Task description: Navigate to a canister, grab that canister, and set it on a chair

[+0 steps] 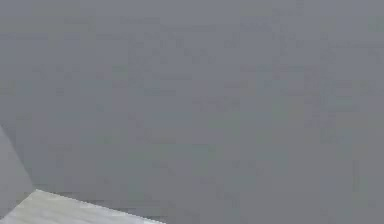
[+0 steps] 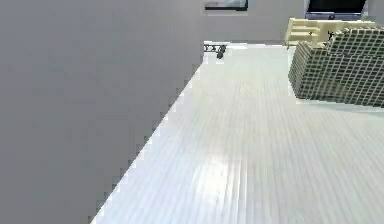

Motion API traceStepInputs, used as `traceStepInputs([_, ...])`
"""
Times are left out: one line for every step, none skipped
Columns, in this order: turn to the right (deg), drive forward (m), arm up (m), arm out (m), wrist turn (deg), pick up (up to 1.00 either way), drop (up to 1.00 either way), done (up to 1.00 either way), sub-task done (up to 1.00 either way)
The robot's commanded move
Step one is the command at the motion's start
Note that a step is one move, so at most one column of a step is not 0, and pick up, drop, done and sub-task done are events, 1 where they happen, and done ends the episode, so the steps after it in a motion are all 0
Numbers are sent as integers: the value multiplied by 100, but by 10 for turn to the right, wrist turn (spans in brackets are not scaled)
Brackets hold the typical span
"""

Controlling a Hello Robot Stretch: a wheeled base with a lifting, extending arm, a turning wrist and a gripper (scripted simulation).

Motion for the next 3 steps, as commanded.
traceStepInputs([-450,0,0,0,0,0,0,0,0])
traceStepInputs([-90,0,0,0,0,0,0,0,0])
traceStepInputs([0,0,10,0,0,0,0,0,0])
